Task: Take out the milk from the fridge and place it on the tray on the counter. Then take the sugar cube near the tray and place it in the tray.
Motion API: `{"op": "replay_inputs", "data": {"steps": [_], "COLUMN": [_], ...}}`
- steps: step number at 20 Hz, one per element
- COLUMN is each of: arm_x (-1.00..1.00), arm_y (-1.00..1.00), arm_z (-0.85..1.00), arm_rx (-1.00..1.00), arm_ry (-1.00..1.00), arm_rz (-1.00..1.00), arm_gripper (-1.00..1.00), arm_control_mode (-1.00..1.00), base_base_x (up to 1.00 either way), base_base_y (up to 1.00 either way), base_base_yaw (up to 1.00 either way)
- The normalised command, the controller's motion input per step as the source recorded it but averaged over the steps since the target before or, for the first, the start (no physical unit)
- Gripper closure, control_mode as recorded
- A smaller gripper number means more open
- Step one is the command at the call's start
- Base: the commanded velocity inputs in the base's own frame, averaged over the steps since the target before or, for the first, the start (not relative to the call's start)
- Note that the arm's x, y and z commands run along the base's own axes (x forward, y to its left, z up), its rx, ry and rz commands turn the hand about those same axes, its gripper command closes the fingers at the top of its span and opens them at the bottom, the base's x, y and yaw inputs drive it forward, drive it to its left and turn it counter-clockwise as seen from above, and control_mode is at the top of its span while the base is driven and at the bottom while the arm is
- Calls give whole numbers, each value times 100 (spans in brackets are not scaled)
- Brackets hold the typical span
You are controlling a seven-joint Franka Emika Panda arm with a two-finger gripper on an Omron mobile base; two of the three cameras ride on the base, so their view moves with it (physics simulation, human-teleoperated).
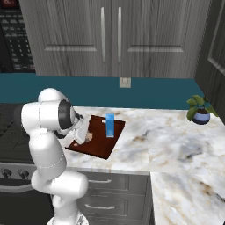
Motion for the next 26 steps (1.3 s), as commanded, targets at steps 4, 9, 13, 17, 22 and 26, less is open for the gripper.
{"op": "replay_inputs", "data": {"steps": [4, 9, 13, 17, 22, 26], "arm_x": [0, -24, -53, -56, -77, -86], "arm_y": [0, 0, 0, 1, 10, 0], "arm_z": [0, 13, 25, 29, 63, 94], "arm_rx": [0, 0, 0, 0, 0, 0], "arm_ry": [-2, -6, -13, -12, -7, -8], "arm_rz": [0, 0, 0, 0, 0, 0], "arm_gripper": [-100, -100, -100, -100, -100, -100], "arm_control_mode": [-100, -100, -100, -100, -100, -100], "base_base_x": [0, 0, 0, 0, 0, 0], "base_base_y": [0, 0, 0, 0, 0, 0], "base_base_yaw": [0, 0, 0, 0, 0, 0]}}
